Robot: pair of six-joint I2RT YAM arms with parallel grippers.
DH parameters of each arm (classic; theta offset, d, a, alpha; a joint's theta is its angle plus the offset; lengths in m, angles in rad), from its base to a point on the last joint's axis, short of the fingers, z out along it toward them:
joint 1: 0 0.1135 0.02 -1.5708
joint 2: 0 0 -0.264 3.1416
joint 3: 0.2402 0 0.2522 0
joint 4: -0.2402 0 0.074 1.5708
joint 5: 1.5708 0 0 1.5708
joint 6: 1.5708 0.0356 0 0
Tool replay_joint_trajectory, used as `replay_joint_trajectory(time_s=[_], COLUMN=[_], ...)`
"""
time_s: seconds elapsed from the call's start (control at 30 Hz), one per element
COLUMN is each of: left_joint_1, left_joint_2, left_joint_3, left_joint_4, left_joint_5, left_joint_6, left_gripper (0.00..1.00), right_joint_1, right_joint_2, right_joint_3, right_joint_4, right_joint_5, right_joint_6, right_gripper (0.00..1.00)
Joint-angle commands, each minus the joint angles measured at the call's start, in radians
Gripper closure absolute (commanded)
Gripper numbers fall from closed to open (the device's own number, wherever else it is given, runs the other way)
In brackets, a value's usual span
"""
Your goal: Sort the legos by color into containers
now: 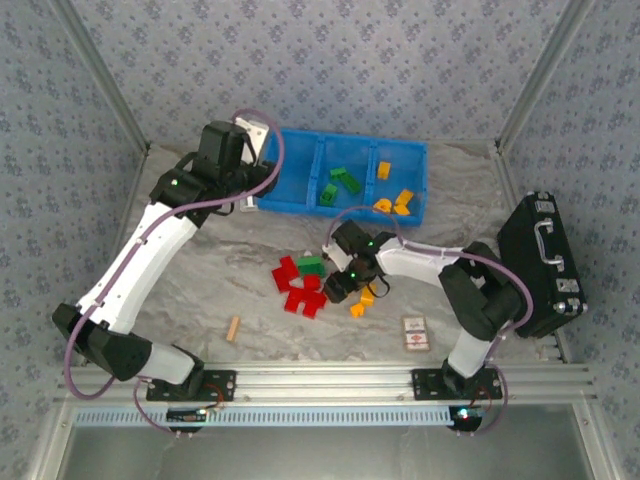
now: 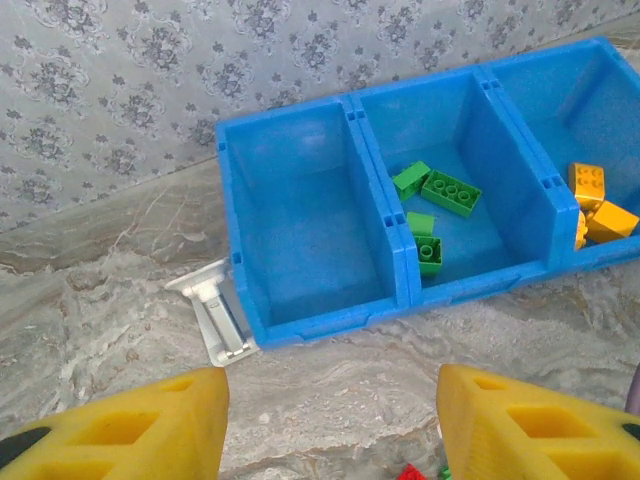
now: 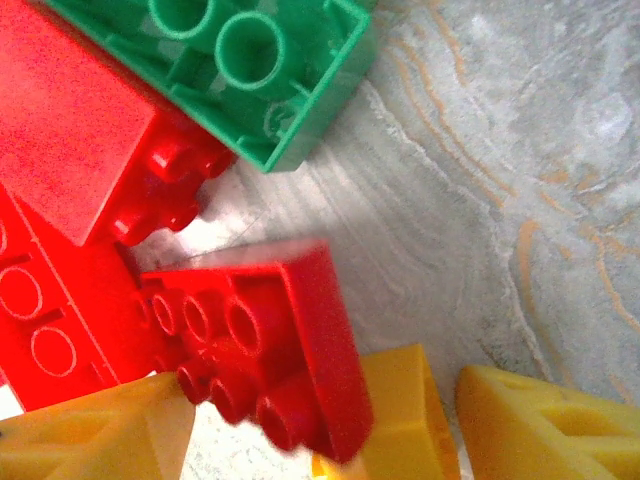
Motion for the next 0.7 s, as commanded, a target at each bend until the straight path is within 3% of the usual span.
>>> replay_joint_trajectory(time_s=[0.0, 0.3, 0.67], left_joint_1=[0.011, 0.013, 0.013], left_joint_2=[-0.032, -0.056, -0.068], left_joint_3=[-0.013, -0.044, -0.065], left_joint_4=[0.029, 0.043, 0.051], left_joint_5=[-0.003, 0.006, 0.005], left_joint_6=[0.003, -0.005, -0.003], left_gripper=[0.42, 0.42, 0.41], right_joint_1=[0.013, 0.019, 0.018], right_joint_2=[-0.039, -0.039, -0.041], right_joint_3=[-0.044, -0.055, -0.044], right_joint_4=[-0.039, -0.056, -0.075], right_joint_5=[-0.025, 0.021, 0.075], right_joint_6=[0.022, 0.032, 0.043], right_gripper=[0.27, 0.39, 0.60])
